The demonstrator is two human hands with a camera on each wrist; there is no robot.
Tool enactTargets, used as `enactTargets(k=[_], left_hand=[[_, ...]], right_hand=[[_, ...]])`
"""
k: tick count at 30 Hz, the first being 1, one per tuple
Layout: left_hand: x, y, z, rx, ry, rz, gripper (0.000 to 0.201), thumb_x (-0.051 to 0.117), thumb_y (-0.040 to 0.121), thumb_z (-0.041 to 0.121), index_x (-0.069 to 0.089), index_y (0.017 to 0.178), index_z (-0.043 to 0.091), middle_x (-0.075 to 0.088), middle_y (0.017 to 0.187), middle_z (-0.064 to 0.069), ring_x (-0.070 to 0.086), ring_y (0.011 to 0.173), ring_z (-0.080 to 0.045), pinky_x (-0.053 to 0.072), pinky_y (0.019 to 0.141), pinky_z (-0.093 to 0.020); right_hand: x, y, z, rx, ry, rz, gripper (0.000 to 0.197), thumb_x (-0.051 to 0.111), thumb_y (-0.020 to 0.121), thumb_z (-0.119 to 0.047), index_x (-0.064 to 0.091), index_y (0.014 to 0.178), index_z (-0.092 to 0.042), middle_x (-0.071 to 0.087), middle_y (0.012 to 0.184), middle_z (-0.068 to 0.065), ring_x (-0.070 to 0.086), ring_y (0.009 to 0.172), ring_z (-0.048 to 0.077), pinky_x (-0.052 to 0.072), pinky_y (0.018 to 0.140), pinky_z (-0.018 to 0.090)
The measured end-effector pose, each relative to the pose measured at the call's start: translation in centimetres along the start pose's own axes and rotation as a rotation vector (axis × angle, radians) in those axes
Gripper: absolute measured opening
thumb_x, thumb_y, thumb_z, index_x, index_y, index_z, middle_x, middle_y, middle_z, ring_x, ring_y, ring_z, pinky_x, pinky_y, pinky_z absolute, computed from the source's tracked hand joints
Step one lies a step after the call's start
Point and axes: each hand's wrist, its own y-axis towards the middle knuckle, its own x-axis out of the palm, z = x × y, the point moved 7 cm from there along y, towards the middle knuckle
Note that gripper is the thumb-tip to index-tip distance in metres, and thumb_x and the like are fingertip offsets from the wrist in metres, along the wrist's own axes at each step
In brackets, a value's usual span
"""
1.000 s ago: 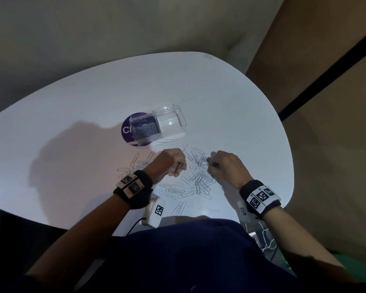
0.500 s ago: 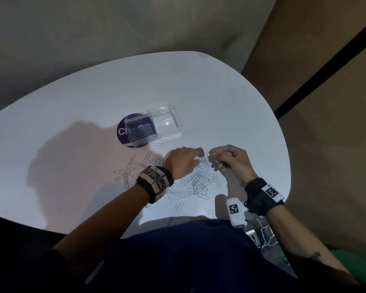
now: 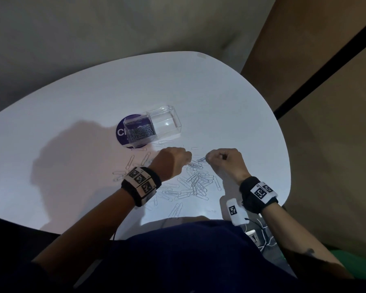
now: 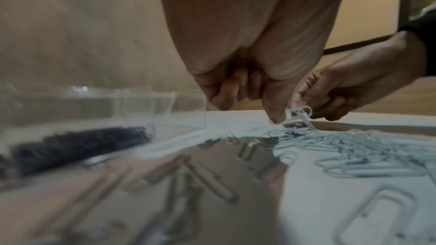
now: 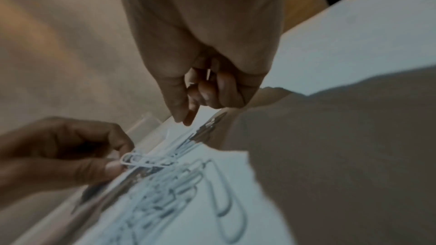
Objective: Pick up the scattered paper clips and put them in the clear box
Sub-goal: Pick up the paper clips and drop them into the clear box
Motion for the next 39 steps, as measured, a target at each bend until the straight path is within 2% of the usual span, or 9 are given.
enactTargets(k=[3,7,12,18,23,28,32,35,39], left_hand=[[-0.4,-0.7,-0.6,-0.008,0.037,-0.041,0.018,0.064,0.066,0.0,0.067,0.074,0.016,0.063,0.068,-0.004,0.06,0.059,-0.03,0.048,0.055,-0.032],[-1.0,-0.6,-0.3,-0.018,0.052,-0.003,0.014,0.059,0.063,0.005,0.065,0.07,0.015,0.062,0.062,-0.003,0.057,0.052,-0.029,0.05,0.051,-0.033],[-0.4,0.6,0.8,-0.077,0.06,-0.016,0.012,0.059,0.087,0.016,0.068,0.094,0.02,0.07,0.086,0.001,0.065,0.076,-0.026,0.05,0.068,-0.035],[1.2,0.9,0.9,-0.155,0.085,-0.143,0.018,0.054,0.093,0.033,0.063,0.107,0.024,0.068,0.107,0.003,0.061,0.099,-0.023,0.041,0.08,-0.033],[0.9,-0.1,0.1,-0.173,0.063,-0.105,0.028,0.059,0.089,0.031,0.061,0.116,0.022,0.068,0.112,0.001,0.062,0.103,-0.023,0.043,0.084,-0.031],[0.1,-1.1,0.0,-0.171,-0.066,-0.011,0.021,0.063,0.084,0.021,0.063,0.105,0.022,0.071,0.099,0.005,0.065,0.088,-0.02,0.042,0.075,-0.026],[0.8,-0.8,0.7,-0.167,-0.01,-0.071,0.018,0.058,0.089,0.036,0.066,0.099,0.022,0.07,0.098,0.005,0.064,0.089,-0.019,0.047,0.075,-0.031],[1.3,-0.6,0.7,-0.185,0.009,-0.076,0.016,0.055,0.092,0.031,0.067,0.091,0.02,0.071,0.092,0.004,0.064,0.084,-0.02,0.043,0.067,-0.029],[1.5,-0.7,0.5,-0.216,-0.02,-0.102,0.013,0.056,0.088,0.025,0.067,0.088,0.021,0.071,0.09,0.004,0.064,0.085,-0.02,0.046,0.072,-0.03]], right_hand=[[0.4,0.8,-0.2,-0.083,-0.31,0.017,0.02,0.076,0.079,-0.008,0.076,0.077,-0.028,0.075,0.084,0.006,0.055,0.064,0.008,0.048,0.071,0.025],[1.6,0.9,-1.3,-0.171,-0.482,0.007,0.014,0.076,0.079,-0.015,0.077,0.092,-0.021,0.059,0.071,-0.013,0.058,0.076,0.014,0.048,0.077,0.028],[2.2,0.9,-2.4,-0.222,-0.622,-0.045,0.022,0.071,0.079,-0.015,0.06,0.067,-0.029,0.056,0.069,-0.011,0.056,0.076,0.017,0.047,0.073,0.033],[0.8,0.8,-2.0,-0.143,-0.309,-0.037,0.017,0.076,0.083,-0.013,0.071,0.067,-0.013,0.065,0.066,-0.013,0.057,0.064,-0.003,0.043,0.068,0.015],[0.5,-0.1,-1.3,0.051,0.156,-0.092,0.016,0.07,0.09,-0.006,0.066,0.078,0.003,0.066,0.073,0.01,0.063,0.062,0.007,0.045,0.059,0.021],[0.9,-0.6,-1.3,0.117,0.385,-0.156,0.006,0.061,0.091,0.006,0.066,0.09,0.002,0.063,0.056,-0.003,0.044,0.047,0.011,0.034,0.048,0.017],[1.8,-0.6,-1.3,0.162,0.517,-0.206,0.023,0.044,0.088,0.0,0.067,0.083,0.005,0.053,0.075,0.018,0.032,0.055,0.021,0.025,0.047,0.025],[2.6,-0.7,-1.4,0.166,0.559,-0.247,0.02,0.043,0.081,-0.008,0.058,0.069,-0.004,0.047,0.075,0.012,0.029,0.055,0.02,0.013,0.053,0.034],[2.4,-0.8,-1.2,0.163,0.365,-0.183,0.02,0.061,0.087,0.0,0.07,0.071,-0.007,0.064,0.066,0.009,0.042,0.055,0.019,0.024,0.053,0.028]])
